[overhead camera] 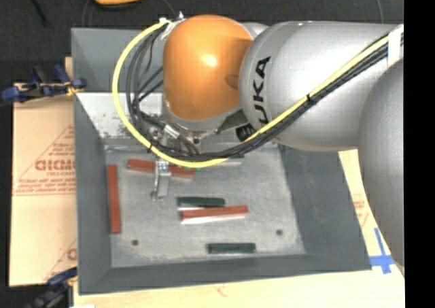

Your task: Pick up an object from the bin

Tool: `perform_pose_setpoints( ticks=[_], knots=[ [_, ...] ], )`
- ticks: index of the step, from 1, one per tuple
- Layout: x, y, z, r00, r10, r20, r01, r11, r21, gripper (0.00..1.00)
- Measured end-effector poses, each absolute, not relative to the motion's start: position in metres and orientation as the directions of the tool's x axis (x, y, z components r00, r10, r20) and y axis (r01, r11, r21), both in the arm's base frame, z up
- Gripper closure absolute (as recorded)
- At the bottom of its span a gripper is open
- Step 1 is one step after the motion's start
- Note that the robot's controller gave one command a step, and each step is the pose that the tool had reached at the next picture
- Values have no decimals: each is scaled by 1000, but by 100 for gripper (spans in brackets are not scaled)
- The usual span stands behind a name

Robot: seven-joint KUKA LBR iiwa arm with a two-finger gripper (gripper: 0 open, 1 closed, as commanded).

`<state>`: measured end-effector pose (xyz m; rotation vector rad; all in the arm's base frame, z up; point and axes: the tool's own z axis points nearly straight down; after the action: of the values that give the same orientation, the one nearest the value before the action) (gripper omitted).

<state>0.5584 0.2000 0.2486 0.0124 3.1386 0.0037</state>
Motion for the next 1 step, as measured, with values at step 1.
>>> perform_pose_setpoints(
  ticks=[1],
  knots=[
    [558,200,249,-1000,8,-3,8,1000,2,0]
  ],
)
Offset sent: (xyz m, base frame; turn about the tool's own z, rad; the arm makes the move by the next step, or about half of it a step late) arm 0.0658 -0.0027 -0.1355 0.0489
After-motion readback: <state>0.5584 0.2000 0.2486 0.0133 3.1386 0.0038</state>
